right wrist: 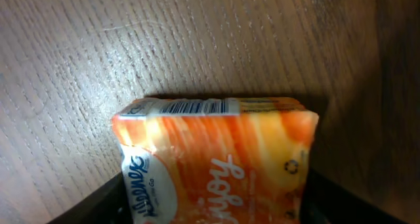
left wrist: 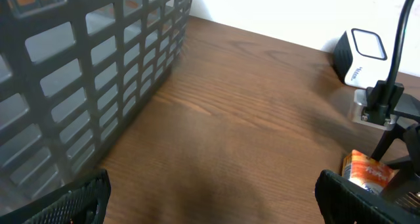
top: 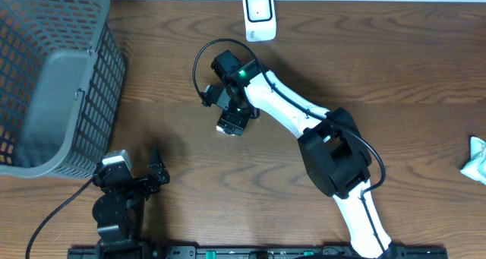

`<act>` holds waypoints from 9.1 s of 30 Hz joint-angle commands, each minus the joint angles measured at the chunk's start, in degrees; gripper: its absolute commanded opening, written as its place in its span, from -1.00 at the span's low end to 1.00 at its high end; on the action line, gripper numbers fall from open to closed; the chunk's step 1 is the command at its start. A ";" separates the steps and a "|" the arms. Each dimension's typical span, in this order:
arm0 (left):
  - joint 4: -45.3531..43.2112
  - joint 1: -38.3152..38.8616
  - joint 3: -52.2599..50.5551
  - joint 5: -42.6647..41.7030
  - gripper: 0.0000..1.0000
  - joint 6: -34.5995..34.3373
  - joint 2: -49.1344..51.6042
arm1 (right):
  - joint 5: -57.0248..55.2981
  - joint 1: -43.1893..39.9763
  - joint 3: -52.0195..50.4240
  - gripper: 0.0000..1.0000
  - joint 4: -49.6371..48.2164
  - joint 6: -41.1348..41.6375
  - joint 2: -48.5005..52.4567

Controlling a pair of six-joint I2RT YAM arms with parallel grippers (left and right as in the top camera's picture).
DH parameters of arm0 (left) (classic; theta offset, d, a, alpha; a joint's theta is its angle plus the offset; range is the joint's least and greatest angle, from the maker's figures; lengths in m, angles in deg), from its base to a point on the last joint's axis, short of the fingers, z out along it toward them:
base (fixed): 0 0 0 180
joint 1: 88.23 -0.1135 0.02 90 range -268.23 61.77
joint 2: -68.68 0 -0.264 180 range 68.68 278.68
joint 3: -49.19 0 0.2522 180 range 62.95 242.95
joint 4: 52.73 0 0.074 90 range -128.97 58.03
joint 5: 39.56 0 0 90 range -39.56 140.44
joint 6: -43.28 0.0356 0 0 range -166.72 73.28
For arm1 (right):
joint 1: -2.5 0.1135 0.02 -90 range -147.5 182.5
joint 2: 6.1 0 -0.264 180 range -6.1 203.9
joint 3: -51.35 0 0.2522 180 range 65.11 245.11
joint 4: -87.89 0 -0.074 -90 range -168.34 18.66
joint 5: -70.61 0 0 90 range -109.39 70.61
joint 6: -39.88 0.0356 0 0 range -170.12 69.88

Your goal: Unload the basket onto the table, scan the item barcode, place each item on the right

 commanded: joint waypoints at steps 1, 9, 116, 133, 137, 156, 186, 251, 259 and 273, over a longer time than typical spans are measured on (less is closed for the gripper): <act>0.17 0.02 -1.36 -0.96 0.99 0.72 0.85 | -0.07 -0.35 -0.15 0.34 -0.11 0.46 0.70; 0.17 0.02 -1.36 -0.96 0.99 0.72 0.87 | -0.07 -0.24 0.55 0.19 1.97 1.79 0.52; 0.17 0.02 -1.36 -0.96 0.99 0.72 0.87 | -6.82 -12.90 -10.45 0.98 13.25 52.24 -6.82; 0.17 0.02 -1.36 -0.96 0.99 0.72 0.87 | -3.19 -14.73 -18.62 0.43 5.44 45.83 -6.82; 0.17 0.02 -1.36 -0.96 0.99 0.72 0.87 | -3.10 -15.50 -16.59 0.38 9.05 45.20 -6.82; 0.17 0.02 -1.36 -0.96 1.00 0.72 0.87 | 11.93 -15.69 -14.80 0.22 32.61 35.93 -6.82; 0.17 0.02 -1.36 -0.96 0.99 0.72 0.87 | 13.25 -12.17 -3.80 0.01 28.79 36.70 -6.82; 0.17 0.02 -1.36 -0.96 0.99 0.72 0.87 | -15.80 -30.67 8.02 -0.04 -14.91 37.48 -13.11; 0.17 0.02 -1.36 -0.96 0.99 0.72 0.87 | -31.56 -47.30 7.63 -0.27 10.36 37.55 -14.99; 0.17 0.02 -1.36 -0.96 0.99 0.72 0.87 | -32.09 -74.53 -9.20 0.22 -6.21 37.53 -10.25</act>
